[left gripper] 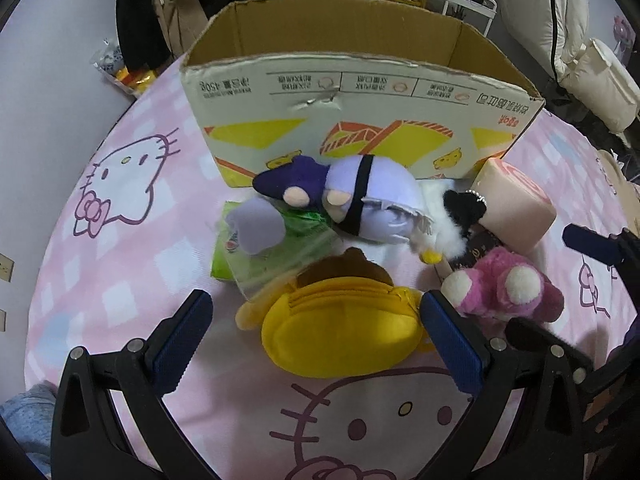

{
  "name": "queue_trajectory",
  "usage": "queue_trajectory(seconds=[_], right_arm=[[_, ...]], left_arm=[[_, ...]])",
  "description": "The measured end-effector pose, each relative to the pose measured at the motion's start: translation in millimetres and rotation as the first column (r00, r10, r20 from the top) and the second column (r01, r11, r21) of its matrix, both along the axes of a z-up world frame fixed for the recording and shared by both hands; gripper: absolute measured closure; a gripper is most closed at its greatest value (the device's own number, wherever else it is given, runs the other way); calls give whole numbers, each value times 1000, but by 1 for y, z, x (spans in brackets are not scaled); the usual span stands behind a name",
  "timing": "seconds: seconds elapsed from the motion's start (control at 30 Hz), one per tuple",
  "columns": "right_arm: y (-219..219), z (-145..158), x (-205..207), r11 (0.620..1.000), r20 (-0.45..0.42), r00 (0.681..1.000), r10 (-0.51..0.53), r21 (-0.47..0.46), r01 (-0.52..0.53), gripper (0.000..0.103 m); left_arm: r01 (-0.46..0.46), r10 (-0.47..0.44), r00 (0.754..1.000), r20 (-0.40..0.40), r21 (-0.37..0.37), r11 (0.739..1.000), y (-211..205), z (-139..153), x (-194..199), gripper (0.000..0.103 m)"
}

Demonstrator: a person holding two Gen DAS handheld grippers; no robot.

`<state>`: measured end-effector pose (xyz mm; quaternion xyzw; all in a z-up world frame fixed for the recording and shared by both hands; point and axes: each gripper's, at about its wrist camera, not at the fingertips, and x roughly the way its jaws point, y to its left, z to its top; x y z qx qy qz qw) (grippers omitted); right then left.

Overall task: Organize soft objects
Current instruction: 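Grasp the yellow plush pouch with the left tool while the right tool grasps the pink plush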

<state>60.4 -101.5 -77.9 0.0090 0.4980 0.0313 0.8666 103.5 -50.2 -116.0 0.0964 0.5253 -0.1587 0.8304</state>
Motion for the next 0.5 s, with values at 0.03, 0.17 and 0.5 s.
queue_trajectory(seconds=[0.03, 0.17, 0.5], right_arm=[[1, -3, 1, 1000, -11, 1000, -2, -3, 2, 0], [-5, -21, 10, 999, -91, 995, -36, -5, 36, 3], [-18, -36, 13, 994, -158, 985, -76, 62, 86, 35]], left_arm=[[0, 0, 1000, -6, -4, 1000, 0, -1, 0, 1], [2, -3, 999, -39, -18, 1000, -2, -8, 2, 1], [15, -16, 997, -74, -20, 1000, -6, -16, 1, 14]])
